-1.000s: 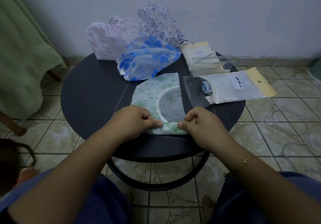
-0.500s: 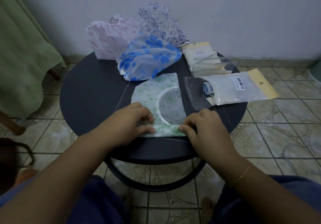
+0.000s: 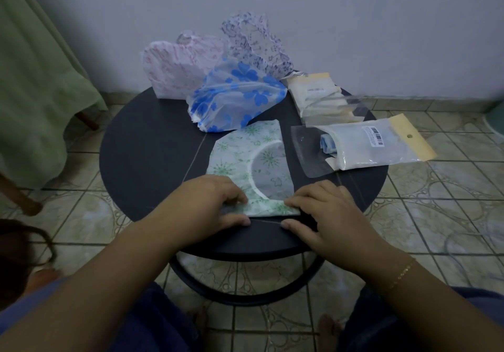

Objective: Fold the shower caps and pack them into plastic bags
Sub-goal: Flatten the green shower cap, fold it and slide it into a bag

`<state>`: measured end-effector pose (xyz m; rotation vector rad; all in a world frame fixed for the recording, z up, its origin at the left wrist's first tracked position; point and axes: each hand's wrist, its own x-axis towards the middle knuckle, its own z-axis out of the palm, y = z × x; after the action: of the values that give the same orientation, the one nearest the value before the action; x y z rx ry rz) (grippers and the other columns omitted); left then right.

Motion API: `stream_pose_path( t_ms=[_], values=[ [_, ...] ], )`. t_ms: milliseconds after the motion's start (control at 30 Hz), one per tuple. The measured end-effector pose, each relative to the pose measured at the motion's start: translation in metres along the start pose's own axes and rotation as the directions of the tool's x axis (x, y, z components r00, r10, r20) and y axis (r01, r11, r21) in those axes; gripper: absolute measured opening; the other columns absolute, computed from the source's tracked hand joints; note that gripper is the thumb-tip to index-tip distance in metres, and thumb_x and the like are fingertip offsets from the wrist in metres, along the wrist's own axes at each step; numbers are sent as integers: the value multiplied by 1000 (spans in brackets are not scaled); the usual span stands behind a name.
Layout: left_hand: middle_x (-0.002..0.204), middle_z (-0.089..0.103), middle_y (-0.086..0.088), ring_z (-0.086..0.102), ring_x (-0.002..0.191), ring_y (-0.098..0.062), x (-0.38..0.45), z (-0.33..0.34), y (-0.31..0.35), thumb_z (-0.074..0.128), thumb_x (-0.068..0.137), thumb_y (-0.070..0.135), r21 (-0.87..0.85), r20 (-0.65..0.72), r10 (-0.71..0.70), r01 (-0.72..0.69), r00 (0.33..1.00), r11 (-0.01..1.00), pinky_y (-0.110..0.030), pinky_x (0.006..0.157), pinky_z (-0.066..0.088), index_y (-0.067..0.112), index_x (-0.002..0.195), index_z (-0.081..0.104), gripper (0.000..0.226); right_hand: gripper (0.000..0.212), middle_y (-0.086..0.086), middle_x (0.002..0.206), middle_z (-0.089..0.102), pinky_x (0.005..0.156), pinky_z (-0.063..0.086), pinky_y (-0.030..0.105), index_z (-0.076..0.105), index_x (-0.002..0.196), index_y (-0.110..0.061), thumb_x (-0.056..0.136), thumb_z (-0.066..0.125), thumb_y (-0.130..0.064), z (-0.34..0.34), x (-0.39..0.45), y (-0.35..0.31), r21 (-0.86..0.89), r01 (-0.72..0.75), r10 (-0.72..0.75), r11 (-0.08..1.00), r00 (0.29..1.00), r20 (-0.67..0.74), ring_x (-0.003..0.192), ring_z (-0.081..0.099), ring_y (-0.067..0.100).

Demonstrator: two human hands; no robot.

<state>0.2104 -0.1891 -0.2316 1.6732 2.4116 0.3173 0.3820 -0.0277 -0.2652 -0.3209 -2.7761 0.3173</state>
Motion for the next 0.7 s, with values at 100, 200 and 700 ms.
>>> stream_pose_path(
  t_ms=[100, 200, 700],
  values=[
    [104, 63, 16, 57, 99, -3, 0, 2, 1, 52, 85, 59, 39, -65, 34, -31, 997, 999, -22, 80, 47, 33, 111, 67, 40, 49, -11, 96, 62, 75, 34, 29, 70, 102, -24, 79, 45, -59, -2, 0, 0, 44, -26, 26, 999, 1000, 10, 92, 45, 7],
    [89, 62, 18, 59, 86, -2, -2, 0, 2, 41, 87, 60, -19, -34, 31, -31, 999, 999, -21, 73, 47, 33, 101, 70, 42, 45, -14, 91, 62, 76, 32, 28, 70, 104, -26, 80, 48, -57, -4, 3, 0, 109, -57, 58, 992, 998, -2, 91, 46, 8],
    [87, 58, 17, 53, 81, 1, 15, 2, 0, 57, 88, 45, -282, -37, -212, 194, 976, 940, -19, 67, 40, 39, 81, 58, 9, 13, -5, 71, 60, 70, 46, 27, 58, 91, -28, 85, 66, -35, -2, 25, -7, 449, -452, 458, 771, 883, 103, 75, 55, 8]
  ],
)
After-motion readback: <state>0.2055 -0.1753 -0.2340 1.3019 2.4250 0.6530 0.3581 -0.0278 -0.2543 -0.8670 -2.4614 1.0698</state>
